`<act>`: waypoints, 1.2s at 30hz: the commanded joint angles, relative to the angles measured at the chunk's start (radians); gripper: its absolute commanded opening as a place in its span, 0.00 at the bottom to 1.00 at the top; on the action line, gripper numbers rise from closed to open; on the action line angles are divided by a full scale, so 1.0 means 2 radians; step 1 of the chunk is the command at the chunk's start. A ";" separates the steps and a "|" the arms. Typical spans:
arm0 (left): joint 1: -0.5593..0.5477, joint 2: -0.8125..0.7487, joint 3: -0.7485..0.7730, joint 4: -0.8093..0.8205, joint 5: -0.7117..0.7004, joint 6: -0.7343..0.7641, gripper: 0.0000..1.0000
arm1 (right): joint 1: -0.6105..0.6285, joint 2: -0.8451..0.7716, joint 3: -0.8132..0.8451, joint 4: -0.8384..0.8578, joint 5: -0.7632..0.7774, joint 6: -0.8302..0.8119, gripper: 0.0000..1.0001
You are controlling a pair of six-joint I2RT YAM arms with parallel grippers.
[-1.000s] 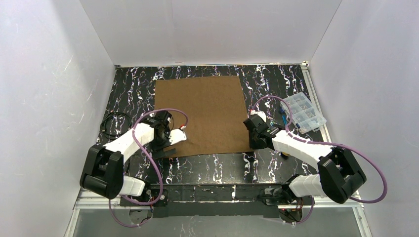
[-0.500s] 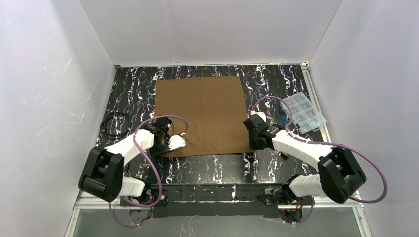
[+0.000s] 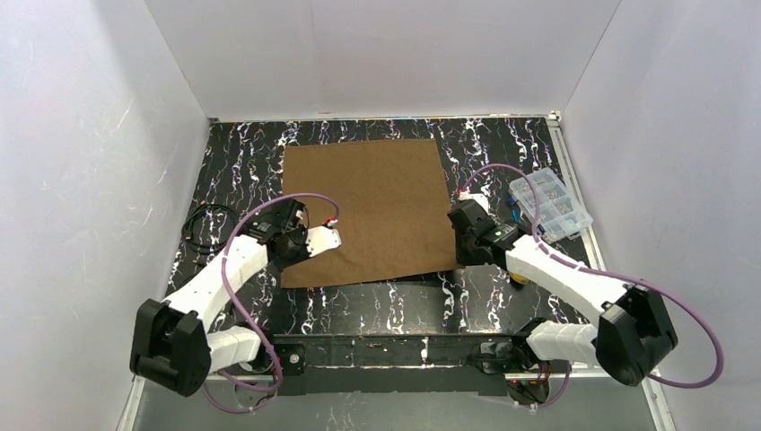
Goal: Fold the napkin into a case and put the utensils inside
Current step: Pick up the flattened napkin from the center of the board.
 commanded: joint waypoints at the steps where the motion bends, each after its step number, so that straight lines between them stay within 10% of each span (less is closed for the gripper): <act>1: -0.002 -0.037 0.043 -0.104 0.048 0.002 0.00 | -0.001 -0.044 0.034 -0.064 0.003 0.009 0.01; 7: -0.002 -0.090 0.029 -0.147 0.073 0.003 0.01 | -0.001 -0.077 0.041 -0.103 -0.027 0.023 0.01; 11: -0.004 -0.110 -0.023 -0.127 0.108 0.017 0.43 | -0.001 -0.066 0.032 -0.092 -0.032 0.026 0.01; 14: -0.006 -0.092 -0.045 -0.090 0.097 0.005 0.53 | -0.001 -0.051 0.037 -0.088 -0.037 0.028 0.01; 36: -0.008 0.029 -0.098 -0.015 0.044 0.060 0.44 | -0.001 -0.040 0.041 -0.075 -0.021 0.031 0.01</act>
